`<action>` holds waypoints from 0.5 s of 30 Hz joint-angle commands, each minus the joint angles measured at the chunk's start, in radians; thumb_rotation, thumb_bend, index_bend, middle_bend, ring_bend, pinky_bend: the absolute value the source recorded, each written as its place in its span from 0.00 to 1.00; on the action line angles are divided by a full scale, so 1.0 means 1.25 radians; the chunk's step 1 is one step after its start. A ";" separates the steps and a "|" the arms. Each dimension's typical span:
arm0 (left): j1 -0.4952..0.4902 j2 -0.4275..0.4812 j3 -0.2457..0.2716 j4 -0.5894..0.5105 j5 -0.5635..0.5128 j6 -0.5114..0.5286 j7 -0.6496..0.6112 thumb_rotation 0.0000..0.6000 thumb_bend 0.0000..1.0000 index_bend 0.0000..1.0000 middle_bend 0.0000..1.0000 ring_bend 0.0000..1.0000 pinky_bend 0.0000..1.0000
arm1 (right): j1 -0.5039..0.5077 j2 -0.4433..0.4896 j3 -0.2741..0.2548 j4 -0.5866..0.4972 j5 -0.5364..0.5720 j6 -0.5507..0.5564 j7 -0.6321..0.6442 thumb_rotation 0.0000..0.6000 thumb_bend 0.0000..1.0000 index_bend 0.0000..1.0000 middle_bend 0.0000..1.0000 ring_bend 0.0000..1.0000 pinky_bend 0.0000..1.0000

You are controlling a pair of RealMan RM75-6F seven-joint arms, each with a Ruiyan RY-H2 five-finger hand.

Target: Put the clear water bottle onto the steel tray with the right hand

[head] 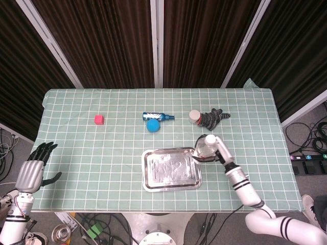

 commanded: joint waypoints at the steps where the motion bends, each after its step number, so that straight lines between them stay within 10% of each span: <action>1: 0.004 0.005 -0.004 0.001 -0.003 0.007 -0.005 1.00 0.24 0.16 0.18 0.09 0.19 | 0.056 -0.089 0.012 0.043 0.009 -0.045 -0.031 1.00 0.09 0.70 0.58 0.39 0.44; 11: 0.016 0.013 -0.004 0.014 -0.007 0.013 -0.036 1.00 0.24 0.16 0.18 0.09 0.19 | 0.088 -0.167 0.001 0.117 0.025 -0.090 -0.037 1.00 0.07 0.70 0.57 0.39 0.44; 15: 0.017 0.011 -0.006 0.022 -0.006 0.015 -0.045 1.00 0.24 0.16 0.18 0.09 0.19 | 0.093 -0.169 -0.018 0.134 0.002 -0.109 0.001 1.00 0.00 0.55 0.53 0.34 0.40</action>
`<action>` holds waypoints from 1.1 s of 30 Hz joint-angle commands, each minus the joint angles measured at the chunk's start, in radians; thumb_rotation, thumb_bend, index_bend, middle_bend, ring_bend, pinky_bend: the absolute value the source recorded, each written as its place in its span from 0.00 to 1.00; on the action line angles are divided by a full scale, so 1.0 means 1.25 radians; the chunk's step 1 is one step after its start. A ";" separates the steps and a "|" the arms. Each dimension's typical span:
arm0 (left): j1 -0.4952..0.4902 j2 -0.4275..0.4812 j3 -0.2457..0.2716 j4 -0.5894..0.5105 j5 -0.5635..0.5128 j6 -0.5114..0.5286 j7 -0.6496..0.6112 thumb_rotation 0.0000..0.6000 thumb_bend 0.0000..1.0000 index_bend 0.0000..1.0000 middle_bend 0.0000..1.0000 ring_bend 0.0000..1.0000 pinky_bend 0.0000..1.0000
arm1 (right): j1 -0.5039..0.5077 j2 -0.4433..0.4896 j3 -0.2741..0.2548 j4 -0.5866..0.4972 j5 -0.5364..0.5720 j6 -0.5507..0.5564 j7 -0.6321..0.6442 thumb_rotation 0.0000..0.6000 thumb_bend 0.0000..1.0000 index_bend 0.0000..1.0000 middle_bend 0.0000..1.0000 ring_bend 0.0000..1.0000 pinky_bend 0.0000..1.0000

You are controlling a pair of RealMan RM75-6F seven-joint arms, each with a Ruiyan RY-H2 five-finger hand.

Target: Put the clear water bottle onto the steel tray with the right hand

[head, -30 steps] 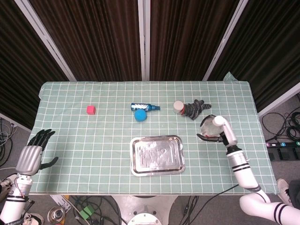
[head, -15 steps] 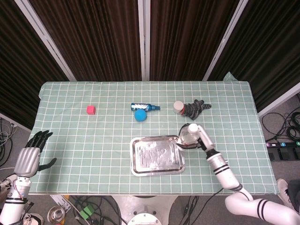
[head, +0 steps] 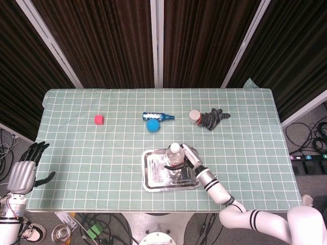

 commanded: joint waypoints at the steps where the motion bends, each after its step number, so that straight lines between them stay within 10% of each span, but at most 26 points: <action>1: 0.000 -0.002 -0.002 0.005 -0.001 0.000 -0.005 1.00 0.24 0.16 0.18 0.09 0.19 | 0.006 0.004 -0.019 0.009 -0.026 -0.019 0.038 1.00 0.00 0.49 0.52 0.31 0.38; 8: 0.000 -0.006 -0.002 0.012 0.001 -0.003 -0.011 1.00 0.24 0.16 0.18 0.09 0.19 | 0.032 0.084 -0.060 -0.031 -0.086 -0.086 0.120 1.00 0.00 0.00 0.15 0.00 0.02; 18: -0.003 -0.009 -0.003 0.006 0.008 -0.001 -0.001 1.00 0.24 0.16 0.18 0.09 0.19 | 0.027 0.231 -0.110 -0.120 -0.127 -0.083 0.064 1.00 0.00 0.00 0.00 0.00 0.00; 24: -0.007 -0.007 -0.003 -0.002 0.009 -0.007 0.008 1.00 0.24 0.16 0.18 0.09 0.19 | 0.041 0.542 -0.183 -0.287 -0.066 -0.219 -0.101 1.00 0.00 0.00 0.00 0.00 0.00; 28: -0.010 -0.014 -0.002 0.000 0.009 -0.013 0.016 1.00 0.24 0.16 0.18 0.09 0.19 | -0.085 0.622 -0.221 -0.332 0.055 -0.007 -0.405 1.00 0.09 0.00 0.01 0.00 0.00; 33: -0.013 -0.015 -0.002 0.000 0.013 -0.014 0.030 1.00 0.24 0.16 0.18 0.09 0.19 | -0.251 0.523 -0.225 -0.277 0.083 0.335 -0.673 1.00 0.10 0.00 0.03 0.00 0.00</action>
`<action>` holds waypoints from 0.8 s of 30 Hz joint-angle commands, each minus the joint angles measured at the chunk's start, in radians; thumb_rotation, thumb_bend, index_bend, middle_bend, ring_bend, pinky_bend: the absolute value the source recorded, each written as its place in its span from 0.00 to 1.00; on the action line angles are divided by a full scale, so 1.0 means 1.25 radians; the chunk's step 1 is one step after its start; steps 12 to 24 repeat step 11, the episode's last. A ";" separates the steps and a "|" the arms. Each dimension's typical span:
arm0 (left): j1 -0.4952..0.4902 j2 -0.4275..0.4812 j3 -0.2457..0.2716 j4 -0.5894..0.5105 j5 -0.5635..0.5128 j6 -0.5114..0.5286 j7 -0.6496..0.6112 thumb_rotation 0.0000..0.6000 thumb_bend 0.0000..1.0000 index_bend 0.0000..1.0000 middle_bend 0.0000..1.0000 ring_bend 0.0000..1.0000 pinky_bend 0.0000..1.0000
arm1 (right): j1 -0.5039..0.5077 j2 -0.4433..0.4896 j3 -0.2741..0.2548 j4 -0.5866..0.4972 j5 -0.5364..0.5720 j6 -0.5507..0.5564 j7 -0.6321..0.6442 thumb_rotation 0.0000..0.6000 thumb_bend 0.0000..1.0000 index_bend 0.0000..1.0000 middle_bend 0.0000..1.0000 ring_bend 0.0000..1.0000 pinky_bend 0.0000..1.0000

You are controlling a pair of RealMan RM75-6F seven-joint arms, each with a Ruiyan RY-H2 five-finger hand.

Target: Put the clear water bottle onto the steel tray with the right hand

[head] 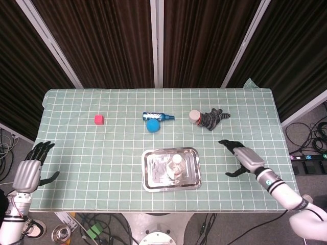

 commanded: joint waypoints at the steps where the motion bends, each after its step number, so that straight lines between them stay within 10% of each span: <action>1: 0.000 0.003 0.000 -0.006 0.003 0.003 0.010 1.00 0.24 0.16 0.18 0.09 0.19 | -0.222 -0.076 -0.040 0.027 0.068 0.415 -0.331 1.00 0.10 0.00 0.03 0.00 0.00; 8: 0.005 0.022 0.007 -0.032 0.006 0.006 0.027 1.00 0.24 0.16 0.18 0.09 0.19 | -0.313 -0.180 -0.037 0.212 -0.032 0.557 -0.254 1.00 0.09 0.00 0.03 0.00 0.00; 24: 0.005 0.023 0.007 -0.031 0.003 0.003 0.022 1.00 0.24 0.16 0.18 0.09 0.19 | -0.316 -0.190 -0.026 0.225 -0.042 0.553 -0.243 1.00 0.09 0.00 0.03 0.00 0.00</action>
